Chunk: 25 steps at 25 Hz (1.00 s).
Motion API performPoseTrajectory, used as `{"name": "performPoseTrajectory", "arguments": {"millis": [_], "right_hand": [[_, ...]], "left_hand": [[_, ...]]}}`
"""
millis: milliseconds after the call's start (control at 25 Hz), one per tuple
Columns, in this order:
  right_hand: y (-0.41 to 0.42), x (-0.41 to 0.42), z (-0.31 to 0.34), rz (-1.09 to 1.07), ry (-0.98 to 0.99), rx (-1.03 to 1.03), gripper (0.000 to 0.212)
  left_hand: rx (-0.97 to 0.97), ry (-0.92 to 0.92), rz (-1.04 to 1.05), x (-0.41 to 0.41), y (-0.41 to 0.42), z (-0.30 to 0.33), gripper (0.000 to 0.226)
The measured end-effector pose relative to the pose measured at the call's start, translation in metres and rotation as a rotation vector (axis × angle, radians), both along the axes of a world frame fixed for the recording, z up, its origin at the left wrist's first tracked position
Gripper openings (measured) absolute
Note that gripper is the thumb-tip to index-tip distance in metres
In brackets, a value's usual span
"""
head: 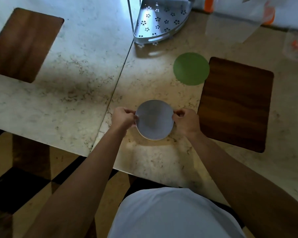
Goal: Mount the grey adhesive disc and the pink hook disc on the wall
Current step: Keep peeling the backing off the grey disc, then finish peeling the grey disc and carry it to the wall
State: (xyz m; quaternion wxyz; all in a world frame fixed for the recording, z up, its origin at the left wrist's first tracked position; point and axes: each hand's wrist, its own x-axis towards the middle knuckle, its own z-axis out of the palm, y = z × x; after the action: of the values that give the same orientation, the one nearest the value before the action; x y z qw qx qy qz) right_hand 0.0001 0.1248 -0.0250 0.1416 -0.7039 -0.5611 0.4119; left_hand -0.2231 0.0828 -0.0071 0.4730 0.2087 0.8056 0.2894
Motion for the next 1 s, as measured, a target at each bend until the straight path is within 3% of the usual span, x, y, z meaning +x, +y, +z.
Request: {"name": "performPoseTrajectory", "arguments": {"millis": [320,600,680,840,1000], "right_hand": [[0.009,-0.008,-0.012,0.04,-0.05,0.006,0.02],[0.001,-0.014,-0.022,0.039,-0.126,0.07,0.025],[-0.001,-0.016,-0.022,0.041,-0.172,0.074,0.026],[-0.002,-0.022,-0.015,-0.004,-0.247,0.076,0.025],[0.004,-0.023,-0.009,-0.04,-0.176,-0.021,0.028]], "left_hand": [[-0.027,0.084,-0.035,-0.006,0.006,-0.02,0.013],[-0.031,0.434,-0.186,0.009,0.007,-0.015,0.005],[-0.076,0.482,-0.222,0.012,0.01,-0.014,0.012],[-0.125,0.508,-0.234,0.014,0.014,-0.012,0.012],[-0.137,0.41,-0.151,0.014,0.016,-0.014,0.006]]}}
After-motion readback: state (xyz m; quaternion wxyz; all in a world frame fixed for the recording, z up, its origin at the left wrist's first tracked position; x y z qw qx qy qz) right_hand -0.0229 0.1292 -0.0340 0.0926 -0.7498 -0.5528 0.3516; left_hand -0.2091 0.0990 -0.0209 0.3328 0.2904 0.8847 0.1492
